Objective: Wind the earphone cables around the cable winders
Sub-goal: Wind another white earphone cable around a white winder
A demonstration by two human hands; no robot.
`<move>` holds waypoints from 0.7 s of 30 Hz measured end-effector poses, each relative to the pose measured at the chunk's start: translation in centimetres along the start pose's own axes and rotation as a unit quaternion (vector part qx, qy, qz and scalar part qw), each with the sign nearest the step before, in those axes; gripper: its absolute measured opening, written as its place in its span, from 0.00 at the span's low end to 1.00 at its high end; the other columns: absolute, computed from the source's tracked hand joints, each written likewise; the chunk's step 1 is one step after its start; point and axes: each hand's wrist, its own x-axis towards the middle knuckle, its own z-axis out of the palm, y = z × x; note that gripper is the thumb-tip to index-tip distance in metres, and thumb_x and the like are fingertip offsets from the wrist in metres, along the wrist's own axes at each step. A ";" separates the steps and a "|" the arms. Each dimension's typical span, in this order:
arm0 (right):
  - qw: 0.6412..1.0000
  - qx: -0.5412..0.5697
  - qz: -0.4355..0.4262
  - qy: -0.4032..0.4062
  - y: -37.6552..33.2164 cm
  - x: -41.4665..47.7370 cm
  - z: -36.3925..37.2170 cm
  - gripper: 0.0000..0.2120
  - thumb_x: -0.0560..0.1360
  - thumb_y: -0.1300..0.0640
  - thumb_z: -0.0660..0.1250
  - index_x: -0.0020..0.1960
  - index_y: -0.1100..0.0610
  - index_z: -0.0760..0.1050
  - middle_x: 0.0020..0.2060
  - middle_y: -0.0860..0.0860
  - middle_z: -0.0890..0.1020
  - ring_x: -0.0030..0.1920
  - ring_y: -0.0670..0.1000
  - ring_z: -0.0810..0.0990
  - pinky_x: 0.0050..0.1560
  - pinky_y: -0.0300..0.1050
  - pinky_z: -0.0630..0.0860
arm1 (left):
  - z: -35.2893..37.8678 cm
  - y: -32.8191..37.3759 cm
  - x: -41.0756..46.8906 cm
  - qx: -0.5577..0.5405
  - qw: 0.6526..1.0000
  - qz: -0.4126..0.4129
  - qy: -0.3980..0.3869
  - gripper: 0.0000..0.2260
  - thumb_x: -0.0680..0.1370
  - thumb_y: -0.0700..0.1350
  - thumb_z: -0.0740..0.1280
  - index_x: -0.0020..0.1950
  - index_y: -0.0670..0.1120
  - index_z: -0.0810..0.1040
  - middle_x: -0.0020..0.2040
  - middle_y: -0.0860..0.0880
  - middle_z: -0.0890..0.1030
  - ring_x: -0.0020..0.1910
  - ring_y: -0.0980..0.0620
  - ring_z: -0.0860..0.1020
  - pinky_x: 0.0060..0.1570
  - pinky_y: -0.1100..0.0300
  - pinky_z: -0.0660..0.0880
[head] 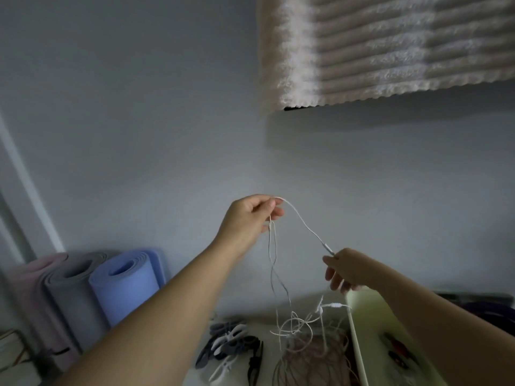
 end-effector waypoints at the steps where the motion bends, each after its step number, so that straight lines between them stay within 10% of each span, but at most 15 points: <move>1: 0.999 0.041 0.011 -0.018 -0.1 -0.2 0.0 0.22 0.83 0.52 0.52 0.36 0.60 0.74 0.26 0.52 0.79 0.22 0.49 0.74 0.23 0.33 0.66 | 0.0 -0.2 -0.1 0.033 0.999 -0.006 -0.026 0.10 0.82 0.42 0.60 0.46 0.51 0.79 0.41 0.55 0.82 0.43 0.58 0.80 0.45 0.64 0.74; 11: 0.961 0.184 -0.129 0.160 -2.3 -1.1 -0.7 0.24 0.82 0.54 0.54 0.31 0.60 0.74 0.23 0.52 0.78 0.23 0.49 0.73 0.26 0.38 0.68 | 0.6 -4.7 -1.6 0.159 0.979 -0.081 -0.095 0.06 0.80 0.45 0.64 0.46 0.47 0.80 0.46 0.52 0.84 0.41 0.59 0.79 0.42 0.67 0.72; 21: 0.975 0.161 -0.110 0.103 -2.2 -1.3 0.0 0.24 0.82 0.53 0.53 0.32 0.61 0.75 0.25 0.53 0.79 0.23 0.49 0.76 0.25 0.35 0.69 | 0.6 -6.7 -3.2 0.097 0.983 -0.137 -0.072 0.09 0.83 0.42 0.58 0.46 0.46 0.76 0.41 0.48 0.81 0.33 0.53 0.82 0.41 0.60 0.78</move>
